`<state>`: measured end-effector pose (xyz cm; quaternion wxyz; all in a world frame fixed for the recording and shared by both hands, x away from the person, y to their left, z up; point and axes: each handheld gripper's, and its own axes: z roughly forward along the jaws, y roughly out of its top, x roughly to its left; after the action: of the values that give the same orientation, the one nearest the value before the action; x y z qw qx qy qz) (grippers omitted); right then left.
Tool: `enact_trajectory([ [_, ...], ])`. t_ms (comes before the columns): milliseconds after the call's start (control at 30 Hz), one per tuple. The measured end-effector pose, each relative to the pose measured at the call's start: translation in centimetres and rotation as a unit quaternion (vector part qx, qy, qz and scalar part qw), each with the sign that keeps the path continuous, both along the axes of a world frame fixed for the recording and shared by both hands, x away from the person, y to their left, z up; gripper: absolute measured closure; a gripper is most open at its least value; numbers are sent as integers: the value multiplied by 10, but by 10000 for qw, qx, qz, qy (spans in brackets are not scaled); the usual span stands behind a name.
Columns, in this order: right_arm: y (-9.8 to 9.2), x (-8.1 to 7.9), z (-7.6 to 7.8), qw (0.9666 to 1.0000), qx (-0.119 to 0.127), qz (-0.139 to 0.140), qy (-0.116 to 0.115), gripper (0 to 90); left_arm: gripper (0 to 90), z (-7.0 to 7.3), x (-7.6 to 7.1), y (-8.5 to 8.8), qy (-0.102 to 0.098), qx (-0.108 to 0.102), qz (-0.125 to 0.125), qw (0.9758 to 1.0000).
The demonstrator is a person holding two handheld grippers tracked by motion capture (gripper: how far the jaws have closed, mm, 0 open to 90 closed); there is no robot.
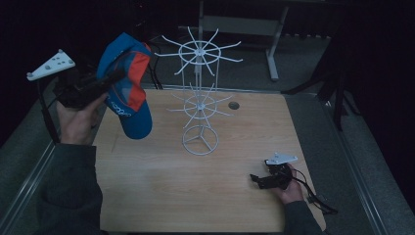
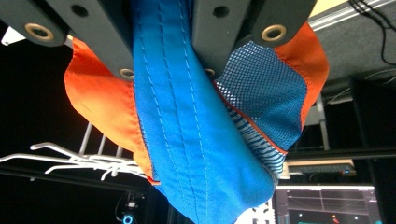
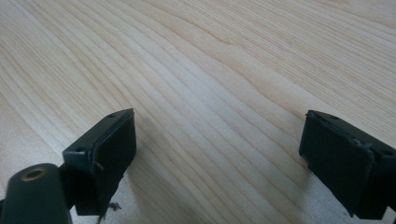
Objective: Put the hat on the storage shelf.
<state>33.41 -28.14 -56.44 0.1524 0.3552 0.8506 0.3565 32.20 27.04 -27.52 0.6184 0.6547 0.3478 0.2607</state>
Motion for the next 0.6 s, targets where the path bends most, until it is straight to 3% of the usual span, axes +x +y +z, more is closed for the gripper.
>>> enact_trajectory([
  [367, 0, 0, 0, 10000, 0, 1, 0, 107, 879, 2, -1, -2, -98, -111, -231, 9996],
  [467, 0, 0, 0, 10000, 0, 1, 0, 107, 879, 2, -2, -3, -114, -239, -416, 9988],
  [600, 0, 0, 0, 10000, -1, 2, 0, 107, 879, 1, -3, -6, -109, -185, -526, 9984],
])
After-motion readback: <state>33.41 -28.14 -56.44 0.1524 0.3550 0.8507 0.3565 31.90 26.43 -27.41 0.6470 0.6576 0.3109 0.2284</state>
